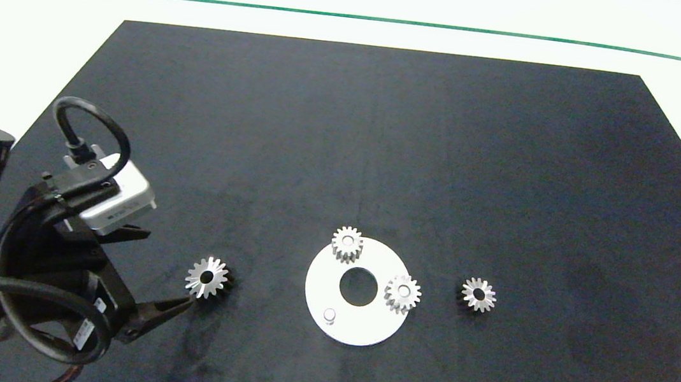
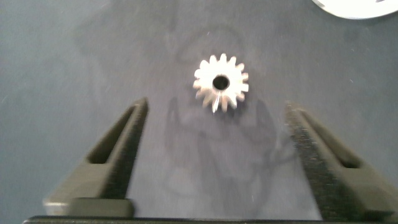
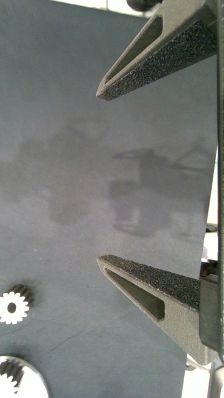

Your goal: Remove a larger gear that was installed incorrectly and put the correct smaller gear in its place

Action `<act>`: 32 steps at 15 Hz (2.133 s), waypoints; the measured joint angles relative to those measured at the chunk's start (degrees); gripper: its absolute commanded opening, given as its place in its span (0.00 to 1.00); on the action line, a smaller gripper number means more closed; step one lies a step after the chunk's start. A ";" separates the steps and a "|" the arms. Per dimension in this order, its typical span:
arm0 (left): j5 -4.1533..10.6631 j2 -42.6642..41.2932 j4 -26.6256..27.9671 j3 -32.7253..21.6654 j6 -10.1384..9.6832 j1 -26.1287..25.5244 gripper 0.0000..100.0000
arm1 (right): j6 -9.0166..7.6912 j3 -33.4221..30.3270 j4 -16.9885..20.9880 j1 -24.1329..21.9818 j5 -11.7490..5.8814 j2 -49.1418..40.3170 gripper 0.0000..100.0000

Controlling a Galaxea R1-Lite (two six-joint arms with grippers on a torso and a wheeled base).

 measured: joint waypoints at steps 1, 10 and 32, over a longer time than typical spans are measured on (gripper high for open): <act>0.06 -2.04 1.00 0.00 -0.96 0.71 1.00 | -0.02 -0.09 -0.06 0.28 0.27 1.11 1.00; 0.06 -21.58 11.61 -0.37 -4.88 13.31 1.00 | -3.41 -3.33 -0.24 10.51 0.13 12.98 1.00; 0.13 -42.28 23.16 0.20 -8.42 17.38 1.00 | -6.44 -4.07 -29.32 25.92 -5.95 46.45 1.00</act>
